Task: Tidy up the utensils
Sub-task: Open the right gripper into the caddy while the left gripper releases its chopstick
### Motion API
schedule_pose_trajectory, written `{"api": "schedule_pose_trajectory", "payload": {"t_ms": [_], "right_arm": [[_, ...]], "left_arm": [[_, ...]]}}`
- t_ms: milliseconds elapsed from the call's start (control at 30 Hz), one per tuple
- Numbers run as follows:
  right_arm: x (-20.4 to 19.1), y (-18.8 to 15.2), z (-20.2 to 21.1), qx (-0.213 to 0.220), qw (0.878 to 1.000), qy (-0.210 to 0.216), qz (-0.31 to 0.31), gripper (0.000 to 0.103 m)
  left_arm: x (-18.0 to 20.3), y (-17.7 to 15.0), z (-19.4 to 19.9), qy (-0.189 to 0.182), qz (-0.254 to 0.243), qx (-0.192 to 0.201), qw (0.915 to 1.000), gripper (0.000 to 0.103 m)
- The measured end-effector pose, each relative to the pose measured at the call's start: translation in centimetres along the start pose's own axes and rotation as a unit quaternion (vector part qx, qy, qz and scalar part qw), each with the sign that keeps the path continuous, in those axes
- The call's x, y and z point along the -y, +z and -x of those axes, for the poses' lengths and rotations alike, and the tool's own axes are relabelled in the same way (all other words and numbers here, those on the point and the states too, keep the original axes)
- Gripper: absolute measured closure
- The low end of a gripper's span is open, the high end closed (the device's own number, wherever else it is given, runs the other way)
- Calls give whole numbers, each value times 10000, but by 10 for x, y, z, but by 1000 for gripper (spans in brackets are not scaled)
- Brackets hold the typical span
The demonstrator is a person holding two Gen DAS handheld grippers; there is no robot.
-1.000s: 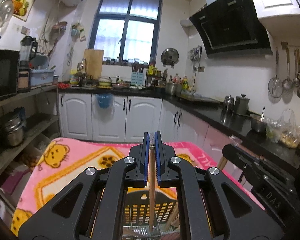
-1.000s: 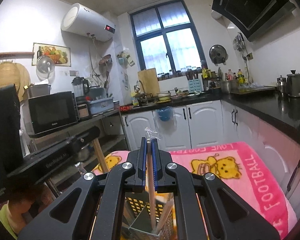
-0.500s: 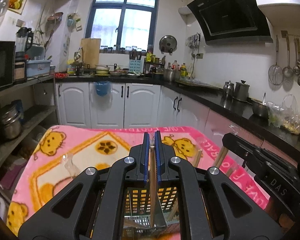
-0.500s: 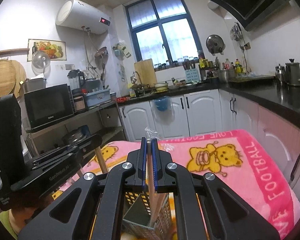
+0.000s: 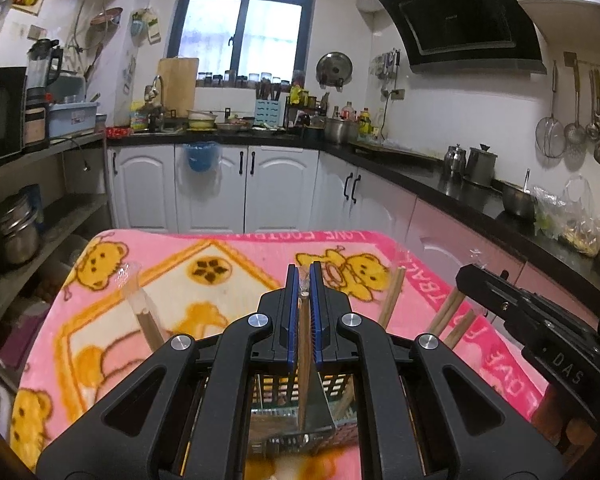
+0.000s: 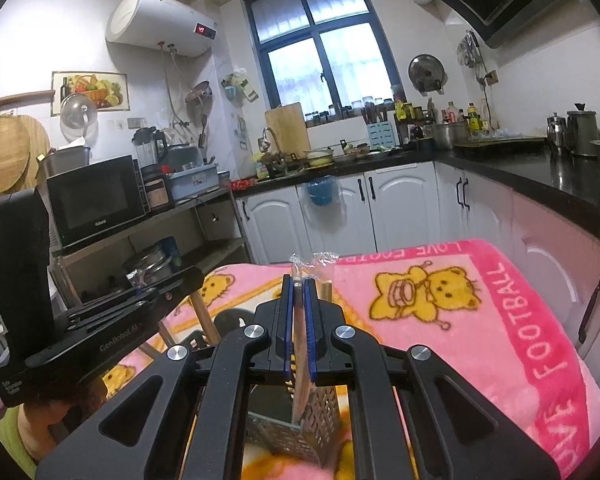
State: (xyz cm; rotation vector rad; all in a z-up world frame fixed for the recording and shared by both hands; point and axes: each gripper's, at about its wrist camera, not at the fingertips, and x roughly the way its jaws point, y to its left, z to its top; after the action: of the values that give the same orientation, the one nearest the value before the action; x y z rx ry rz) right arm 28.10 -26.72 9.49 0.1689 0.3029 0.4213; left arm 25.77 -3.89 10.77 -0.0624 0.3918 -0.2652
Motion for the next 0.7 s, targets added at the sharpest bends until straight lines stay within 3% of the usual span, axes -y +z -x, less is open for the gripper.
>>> {"api": "schedule_pose_trajectory", "payload": {"t_ms": [433,700], "right_arm": [[7,-7,10,-218,9997,-59,-37,76],[10,-13,21,-316,9995,-96,-19,68]], "left_arm": [[-5,-4,4,-29,90,-217,9997,99],[-3,-6,13,-25,20,-292,9996,87]]}}
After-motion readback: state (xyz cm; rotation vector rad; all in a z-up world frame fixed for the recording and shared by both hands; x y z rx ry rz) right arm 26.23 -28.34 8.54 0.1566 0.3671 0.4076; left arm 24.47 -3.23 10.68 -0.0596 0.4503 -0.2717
